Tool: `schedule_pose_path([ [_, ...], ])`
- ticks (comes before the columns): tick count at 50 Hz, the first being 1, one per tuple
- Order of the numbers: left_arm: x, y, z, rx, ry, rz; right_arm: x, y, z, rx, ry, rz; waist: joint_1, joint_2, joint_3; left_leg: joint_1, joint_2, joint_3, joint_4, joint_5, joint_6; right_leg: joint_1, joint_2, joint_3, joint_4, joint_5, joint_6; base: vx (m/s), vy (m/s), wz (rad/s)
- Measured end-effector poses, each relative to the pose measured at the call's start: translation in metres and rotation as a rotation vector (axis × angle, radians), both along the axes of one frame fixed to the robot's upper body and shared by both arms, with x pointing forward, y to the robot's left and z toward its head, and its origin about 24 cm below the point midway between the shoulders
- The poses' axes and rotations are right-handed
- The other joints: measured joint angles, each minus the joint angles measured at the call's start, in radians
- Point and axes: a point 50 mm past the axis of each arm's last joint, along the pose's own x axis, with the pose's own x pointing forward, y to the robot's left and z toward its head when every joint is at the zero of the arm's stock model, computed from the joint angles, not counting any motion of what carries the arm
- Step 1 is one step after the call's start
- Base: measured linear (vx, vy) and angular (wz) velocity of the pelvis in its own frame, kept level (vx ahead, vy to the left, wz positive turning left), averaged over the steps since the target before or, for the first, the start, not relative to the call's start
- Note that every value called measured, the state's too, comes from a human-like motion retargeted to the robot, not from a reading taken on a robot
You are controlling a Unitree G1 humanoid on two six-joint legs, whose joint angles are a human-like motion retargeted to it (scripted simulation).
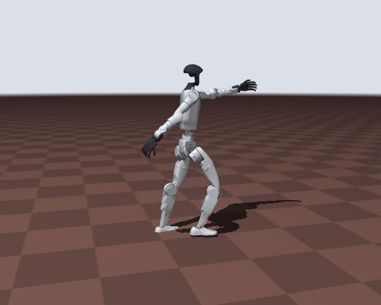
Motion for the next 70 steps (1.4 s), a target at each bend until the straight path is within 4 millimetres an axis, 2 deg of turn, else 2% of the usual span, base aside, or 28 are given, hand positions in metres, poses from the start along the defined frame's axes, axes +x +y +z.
schedule_pose_path([
  [3,0.008,-0.018,-0.11,-0.129,0.204,-0.065,0.086,0.008,-0.058,0.003,-0.168,0.092,0.08,-0.027,0.038,0.096,-0.029,-0.036,0.01,0.001,0.018,0.371,0.042,-0.094,-0.656,0.23,0.099,0.53,-0.15,0.17],
  [6,-0.03,-0.012,-0.265,-0.08,0.604,-0.067,0.224,0.006,-0.097,-0.038,-0.47,0.246,0.26,-0.089,0.072,0.13,-0.086,0.011,0.134,0.049,0.085,0.558,0.049,-0.004,-0.914,0.392,0.175,0.49,-0.24,-1.5],
  [7,-0.061,-0.002,-0.321,-0.028,0.785,-0.062,0.279,0.004,-0.098,-0.078,-0.602,0.283,0.323,-0.113,0.085,0.107,-0.1,0.046,0.241,0.055,0.103,0.595,0.037,0.042,-0.937,0.409,0.187,0.43,-0.27,-2.31],
  [9,-0.158,0.029,-0.423,0.057,1.22,-0.066,0.398,0.0,-0.077,-0.167,-0.891,0.325,0.4,-0.16,0.085,-0.088,-0.078,0.115,0.683,-0.035,0.109,0.614,0.0,0.114,-0.944,0.409,0.191,0.34,-0.22,-1.69],
  [10,-0.218,0.043,-0.459,0.052,1.438,-0.072,0.456,-0.001,-0.052,-0.22,-1.042,0.334,0.413,-0.17,0.058,-0.256,-0.031,0.135,0.985,-0.115,0.112,0.591,-0.004,0.133,-0.944,0.403,0.183,0.28,-0.12,-0.93],
  [12,-0.336,0.058,-0.497,-0.044,1.745,-0.013,0.563,-0.001,0.026,-0.357,-1.379,0.266,0.443,-0.166,0.024,-0.512,0.059,0.137,1.428,-0.239,0.162,0.559,0.01,0.169,-0.944,0.381,0.172,0.34,-0.03,-0.88],
  [15,-0.492,0.063,-0.497,-0.251,2.066,0.093,0.66,0.01,0.178,-0.491,-1.862,0.09,0.528,-0.182,0.037,-0.734,0.134,0.145,1.831,-0.344,0.232,0.574,0.002,0.233,-0.944,0.347,0.172,0.43,0.02,-1.02],
  [17,-0.574,0.065,-0.472,-0.383,2.223,0.167,0.681,0.012,0.273,-0.582,-2.105,0.025,0.588,-0.2,0.036,-0.867,0.151,0.134,1.971,-0.371,0.254,0.577,-0.007,0.258,-0.944,0.333,0.175,0.45,0.04,-0.62],
  [19,-0.641,0.069,-0.436,-0.484,2.369,0.285,0.68,0.009,0.351,-0.679,-2.275,-0.011,0.643,-0.215,0.031,-0.981,0.154,0.123,2.036,-0.389,0.266,0.58,-0.013,0.27,-0.944,0.324,0.171,0.44,0.07,-0.35],
  [22,-0.709,0.071,-0.381,-0.637,2.506,0.539,0.663,0.006,0.436,-0.781,-2.427,-0.036,0.695,-0.226,0.024,-1.085,0.164,0.13,2.008,-0.386,0.283,0.592,-0.016,0.279,-0.944,0.312,0.156,0.44,0.09,-0.16],
  [25,-0.735,0.06,-0.355,-0.794,2.527,0.689,0.649,0.014,0.481,-0.802,-2.49,0.009,0.686,-0.226,0.016,-1.095,0.165,0.161,1.837,-0.35,0.3,0.614,-0.019,0.274,-0.931,0.293,0.155,0.44,0.11,0.13],
  [28,-0.723,0.047,-0.372,-0.849,2.508,0.614,0.652,0.03,0.482,-0.759,-2.486,0.065,0.648,-0.227,-0.007,-0.992,0.172,0.244,1.509,-0.34,0.311,0.625,-0.016,0.273,-0.91,0.275,0.165,0.45,0.12,0.05],
  [30,-0.696,0.043,-0.401,-0.804,2.466,0.54,0.663,0.042,0.46,-0.702,-2.453,0.083,0.638,-0.232,-0.006,-0.835,0.145,0.326,1.164,-0.332,0.282,0.642,-0.021,0.288,-0.89,0.262,0.179,0.5,0.14,-0.55],
  [32,-0.645,0.051,-0.44,-0.662,2.329,0.541,0.678,0.053,0.418,-0.65,-2.394,0.073,0.663,-0.22,0.051,-0.548,0.057,0.414,0.648,-0.234,0.219,0.714,-0.029,0.323,-0.866,0.242,0.2,0.58,0.2,-1.21],
  [35,-0.533,0.065,-0.49,-0.547,1.931,0.661,0.689,0.063,0.325,-0.666,-2.218,0.142,0.634,-0.119,0.081,-0.219,0.008,0.471,0.072,0.059,0.13,0.811,0.052,0.354,-0.814,0.201,0.176,0.56,0.3,-0.46],
  [38,-0.396,0.064,-0.505,-0.472,1.614,0.583,0.662,0.065,0.17,-0.62,-1.865,0.461,0.483,-0.041,0.038,-0.161,0.037,0.404,0.0,0.161,0.034,0.733,0.117,0.271,-0.536,0.207,0.086,0.41,0.31,1.3],
  [40,-0.287,0.06,-0.486,-0.355,1.427,0.415,0.602,0.052,0.059,-0.466,-1.557,0.648,0.401,-0.029,-0.02,-0.197,0.038,0.333,0.0,0.166,0.03,0.495,0.11,0.202,-0.111,0.223,0.033,0.31,0.24,1.75],
  [42,-0.169,0.05,-0.428,-0.229,1.189,0.25,0.506,0.034,-0.03,-0.245,-1.185,0.744,0.341,-0.035,-0.027,-0.205,0.019,0.263,0.0,0.146,0.026,0.291,0.072,0.165,0.265,0.229,-0.002,0.33,0.18,1.9],
  [44,-0.073,0.029,-0.338,-0.097,0.93,0.122,0.392,0.022,-0.084,-0.014,-0.826,0.752,0.273,-0.034,0.002,-0.181,0.004,0.192,0.0,0.121,0.014,0.156,0.037,0.143,0.554,0.186,-0.024,0.4,0.14,2.04],
  [46,-0.016,0.008,-0.234,-0.011,0.66,0.059,0.279,0.018,-0.102,0.151,-0.534,0.676,0.192,-0.02,0.029,-0.154,-0.001,0.125,0.0,0.104,0.008,0.051,0.009,0.124,0.765,0.133,-0.034,0.43,0.1,1.88],
  [49,0.012,-0.012,-0.089,0.021,0.276,0.044,0.14,0.015,-0.081,0.265,-0.237,0.503,0.081,0.005,0.047,-0.13,0.0,0.057,0.0,0.091,0.018,-0.106,-0.017,0.121,0.958,0.078,-0.048,0.43,0.05,1.1],
  [52,-0.002,-0.014,0.017,0.102,0.008,0.057,0.04,0.01,-0.032,0.324,-0.021,0.36,0.013,0.024,0.048,-0.103,0.009,0.043,0.0,0.077,0.033,-0.232,-0.01,0.137,1.018,0.032,-0.075,0.45,-0.01,0.15],
  [55,-0.024,-0.006,0.082,0.219,-0.117,0.112,-0.025,0.002,0.023,0.309,0.153,0.228,-0.026,0.023,0.041,-0.07,0.014,0.048,0.0,0.06,0.038,-0.299,0.026,0.156,0.961,0.003,-0.089,0.45,-0.06,-0.14],
  [58,-0.036,-0.004,0.109,0.238,-0.165,0.134,-0.049,-0.003,0.051,0.198,0.206,0.101,-0.034,0.006,0.027,-0.043,0.012,0.051,0.0,0.046,0.025,-0.297,0.047,0.159,0.788,-0.006,-0.085,0.44,-0.09,-0.13],
  [61,-0.031,-0.012,0.097,0.179,-0.155,0.071,-0.042,-0.001,0.043,0.141,0.156,0.054,-0.02,-0.016,0.005,-0.024,-0.001,0.041,0.0,0.031,0.013,-0.216,0.024,0.127,0.499,-0.004,-0.065,0.42,-0.1,0.09],
  [64,-0.009,-0.028,0.041,0.085,-0.067,-0.031,-0.012,0.009,0.008,0.156,0.068,0.096,0.011,-0.038,0.002,0.016,-0.017,0.005,0.0,0.018,0.007,0.004,-0.008,0.045,0.031,0.015,-0.016,0.46,-0.12,0.55],
  [67,0.009,-0.046,-0.058,-0.02,0.132,-0.09,0.054,0.021,-0.044,0.135,-0.06,0.158,0.091,-0.067,0.055,0.104,-0.037,-0.031,0.02,0.012,0.025,0.367,0.016,-0.051,-0.595,0.185,0.072,0.52,-0.18,0.3],
  [70,-0.006,-0.04,-0.204,0.032,0.501,-0.102,0.173,0.017,-0.09,0.036,-0.333,0.216,0.256,-0.114,0.105,0.138,-0.071,0.008,0.141,0.04,0.089,0.566,0.04,0.004,-0.881,0.356,0.154,0.47,-0.28,-1.28],
])
